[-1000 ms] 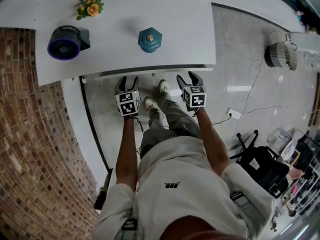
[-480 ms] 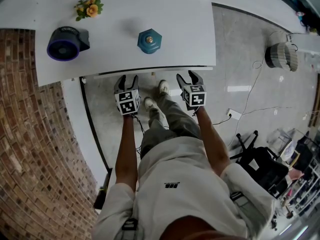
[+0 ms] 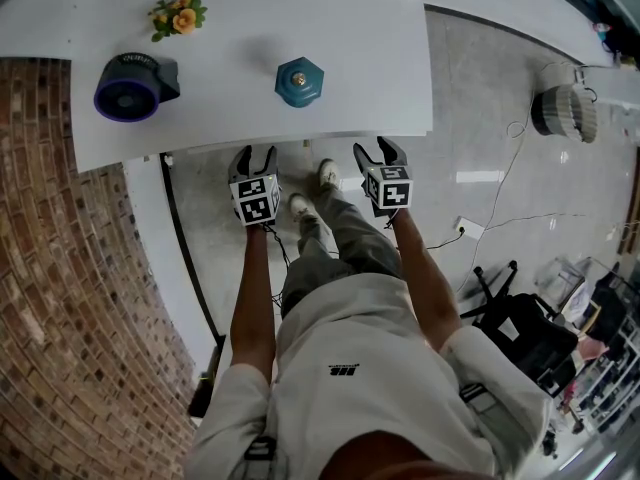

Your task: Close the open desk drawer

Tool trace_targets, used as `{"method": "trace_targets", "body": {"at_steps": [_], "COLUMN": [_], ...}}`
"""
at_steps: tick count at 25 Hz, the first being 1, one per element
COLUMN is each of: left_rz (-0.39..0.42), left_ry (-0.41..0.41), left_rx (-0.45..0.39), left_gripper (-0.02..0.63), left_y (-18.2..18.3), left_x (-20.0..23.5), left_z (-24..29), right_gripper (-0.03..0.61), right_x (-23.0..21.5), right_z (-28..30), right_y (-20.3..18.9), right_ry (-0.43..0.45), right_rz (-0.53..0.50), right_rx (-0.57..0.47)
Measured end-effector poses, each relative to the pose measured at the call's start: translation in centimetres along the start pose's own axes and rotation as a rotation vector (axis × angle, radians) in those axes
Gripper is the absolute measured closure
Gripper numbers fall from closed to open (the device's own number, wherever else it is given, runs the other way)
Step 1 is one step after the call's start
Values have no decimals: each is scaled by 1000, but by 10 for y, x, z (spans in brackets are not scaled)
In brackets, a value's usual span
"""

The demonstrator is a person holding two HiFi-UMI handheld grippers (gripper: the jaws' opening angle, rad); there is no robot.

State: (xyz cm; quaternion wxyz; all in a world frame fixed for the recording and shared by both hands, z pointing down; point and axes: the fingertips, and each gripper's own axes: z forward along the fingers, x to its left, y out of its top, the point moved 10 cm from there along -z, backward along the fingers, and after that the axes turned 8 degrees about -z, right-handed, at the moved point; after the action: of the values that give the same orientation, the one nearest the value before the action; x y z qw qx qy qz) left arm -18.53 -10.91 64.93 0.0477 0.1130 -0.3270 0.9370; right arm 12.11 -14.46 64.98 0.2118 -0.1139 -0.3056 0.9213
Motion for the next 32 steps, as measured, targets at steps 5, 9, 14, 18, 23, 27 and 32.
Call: {"method": "trace_targets", "body": {"at_steps": [5, 9, 14, 18, 23, 27, 32], "left_rz": [4, 12, 20, 35, 51, 80, 128], "left_ry": [0, -3, -20, -35, -68, -102, -161], "left_rx": [3, 6, 10, -3, -59, -131, -227], "left_gripper": [372, 371, 368, 368, 367, 368, 368], "left_y": [-1, -2, -3, -3, -3, 1, 5], "left_x": [0, 1, -2, -10, -25, -38, -60], "left_z": [1, 0, -2, -10, -37, -71, -127], "right_gripper": [328, 328, 328, 330, 345, 345, 357], "right_x": [1, 2, 6, 18, 42, 64, 85], "right_z": [2, 1, -2, -17, -54, -97, -151], "right_y": [-2, -3, -2, 5, 17, 30, 33], "right_ry": [-6, -13, -24, -21, 0, 14, -14], "right_rz": [7, 8, -7, -64, -90, -104, -157], "right_rx": [-12, -13, -34, -64, -155, -253, -327]}}
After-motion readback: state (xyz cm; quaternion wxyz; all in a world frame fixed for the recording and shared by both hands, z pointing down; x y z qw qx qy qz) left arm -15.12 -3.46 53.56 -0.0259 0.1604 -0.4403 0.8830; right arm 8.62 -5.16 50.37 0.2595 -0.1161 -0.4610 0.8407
